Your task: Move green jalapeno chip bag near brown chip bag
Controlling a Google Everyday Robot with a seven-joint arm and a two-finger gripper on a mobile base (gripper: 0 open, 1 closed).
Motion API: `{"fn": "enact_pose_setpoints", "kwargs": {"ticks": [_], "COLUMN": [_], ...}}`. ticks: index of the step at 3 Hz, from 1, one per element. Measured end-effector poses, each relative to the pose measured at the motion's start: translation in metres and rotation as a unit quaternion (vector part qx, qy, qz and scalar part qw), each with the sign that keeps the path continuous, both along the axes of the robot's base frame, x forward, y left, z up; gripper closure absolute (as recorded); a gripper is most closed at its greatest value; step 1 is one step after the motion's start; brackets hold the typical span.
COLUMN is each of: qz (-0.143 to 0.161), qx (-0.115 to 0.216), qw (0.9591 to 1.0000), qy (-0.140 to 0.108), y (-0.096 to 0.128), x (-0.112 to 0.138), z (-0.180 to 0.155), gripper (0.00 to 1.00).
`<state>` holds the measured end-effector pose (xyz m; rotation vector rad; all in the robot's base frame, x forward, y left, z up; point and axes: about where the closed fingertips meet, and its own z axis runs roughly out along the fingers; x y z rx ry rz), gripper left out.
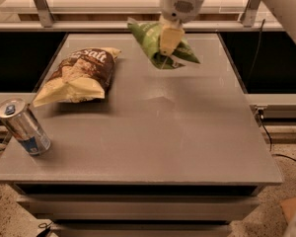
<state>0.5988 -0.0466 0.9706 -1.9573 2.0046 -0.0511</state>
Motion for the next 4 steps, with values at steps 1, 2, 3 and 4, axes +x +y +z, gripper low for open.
{"fn": "enact_pose_setpoints", "kwargs": {"ticks": [1, 2, 3, 4], "qz": [0.059, 0.087, 0.088, 0.074], "qx": [-0.013, -0.02, -0.025, -0.026], "qw": [0.9982, 0.996, 0.9958, 0.9968], "qy": [-0.004, -0.004, 0.0, 0.012], "y": [0.051, 0.089, 0.115, 0.13], "x": [0.001, 0.005, 0.009, 0.015], "z": [0.002, -0.003, -0.015, -0.028], "gripper": [1.0, 1.0, 1.0, 0.82]}}
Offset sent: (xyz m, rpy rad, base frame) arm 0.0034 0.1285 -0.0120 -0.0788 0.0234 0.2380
